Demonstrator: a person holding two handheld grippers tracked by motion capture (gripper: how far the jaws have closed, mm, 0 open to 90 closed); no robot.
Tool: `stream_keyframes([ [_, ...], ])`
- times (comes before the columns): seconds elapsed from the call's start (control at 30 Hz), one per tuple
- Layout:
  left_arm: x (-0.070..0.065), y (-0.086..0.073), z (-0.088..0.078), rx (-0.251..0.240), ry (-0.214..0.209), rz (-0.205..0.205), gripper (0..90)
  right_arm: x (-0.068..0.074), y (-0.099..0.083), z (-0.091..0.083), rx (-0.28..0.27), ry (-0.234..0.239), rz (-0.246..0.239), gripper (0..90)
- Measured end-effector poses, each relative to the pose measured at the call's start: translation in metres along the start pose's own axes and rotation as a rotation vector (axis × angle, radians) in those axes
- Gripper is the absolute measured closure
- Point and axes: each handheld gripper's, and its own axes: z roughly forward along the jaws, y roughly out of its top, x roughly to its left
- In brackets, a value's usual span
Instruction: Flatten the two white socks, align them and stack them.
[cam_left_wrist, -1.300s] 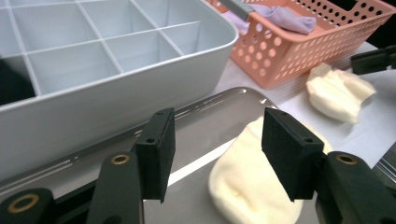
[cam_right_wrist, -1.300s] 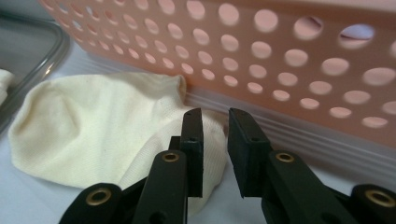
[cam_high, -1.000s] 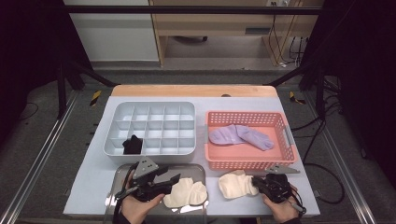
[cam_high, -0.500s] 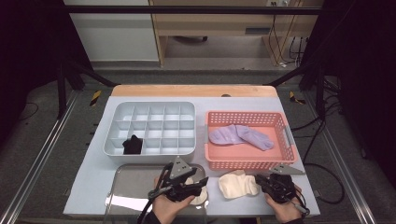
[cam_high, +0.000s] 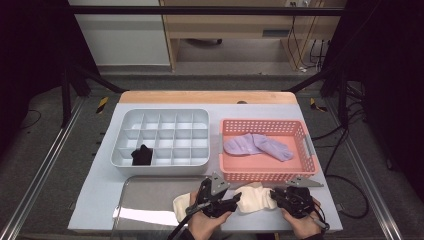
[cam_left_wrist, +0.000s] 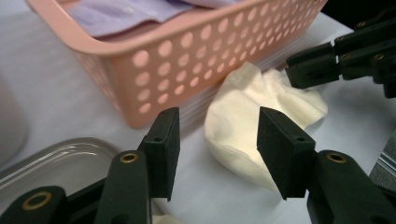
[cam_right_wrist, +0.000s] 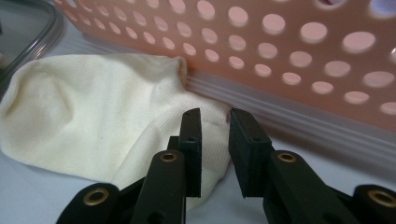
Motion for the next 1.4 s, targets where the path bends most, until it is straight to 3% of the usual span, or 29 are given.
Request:
stream_keyframes([
  [0.17, -0.004, -0.003, 0.010, 0.057, 0.022, 0.019, 55.1, -0.001, 0.000, -0.005, -0.009, -0.009, -0.005, 73.9],
  [0.27, -0.002, -0.004, 0.013, 0.080, 0.028, 0.007, 61.1, -0.001, -0.003, -0.003, 0.025, -0.003, 0.006, 73.7],
  [0.43, 0.001, -0.005, 0.017, 0.109, 0.032, 0.007, 73.2, 0.001, -0.004, 0.000, 0.045, 0.017, 0.020, 81.8],
  [0.5, 0.002, -0.006, 0.018, 0.112, 0.028, 0.002, 82.8, 0.001, -0.003, -0.001, 0.046, 0.019, 0.025, 85.2],
  [0.57, 0.004, -0.006, 0.018, 0.117, 0.018, -0.008, 86.8, 0.002, -0.002, -0.002, 0.045, 0.011, 0.016, 87.7],
  [0.7, 0.006, -0.004, 0.014, 0.099, -0.005, -0.017, 88.4, 0.003, 0.001, -0.010, 0.010, 0.017, 0.014, 87.8],
  [0.77, 0.006, -0.001, 0.007, 0.075, -0.024, -0.026, 88.5, 0.004, 0.004, -0.017, -0.017, 0.017, 0.016, 87.7],
  [0.97, 0.010, 0.008, -0.021, 0.015, -0.056, 0.006, 88.4, 0.013, 0.011, -0.037, -0.079, 0.044, -0.001, 87.2],
  [1.07, 0.022, 0.011, -0.046, -0.009, -0.057, 0.021, 88.4, 0.023, 0.015, -0.043, -0.106, 0.073, -0.016, 87.2],
  [1.13, 0.025, 0.011, -0.052, -0.013, -0.056, 0.022, 88.4, 0.027, 0.017, -0.044, -0.115, 0.081, -0.023, 87.2],
  [1.27, 0.043, 0.004, -0.080, -0.035, -0.048, 0.018, 88.4, 0.047, 0.024, -0.042, -0.146, 0.138, -0.056, 87.1],
  [1.4, 0.053, -0.003, -0.094, -0.036, -0.031, 0.011, 88.3, 0.058, 0.029, -0.037, -0.153, 0.176, -0.051, 87.2],
])
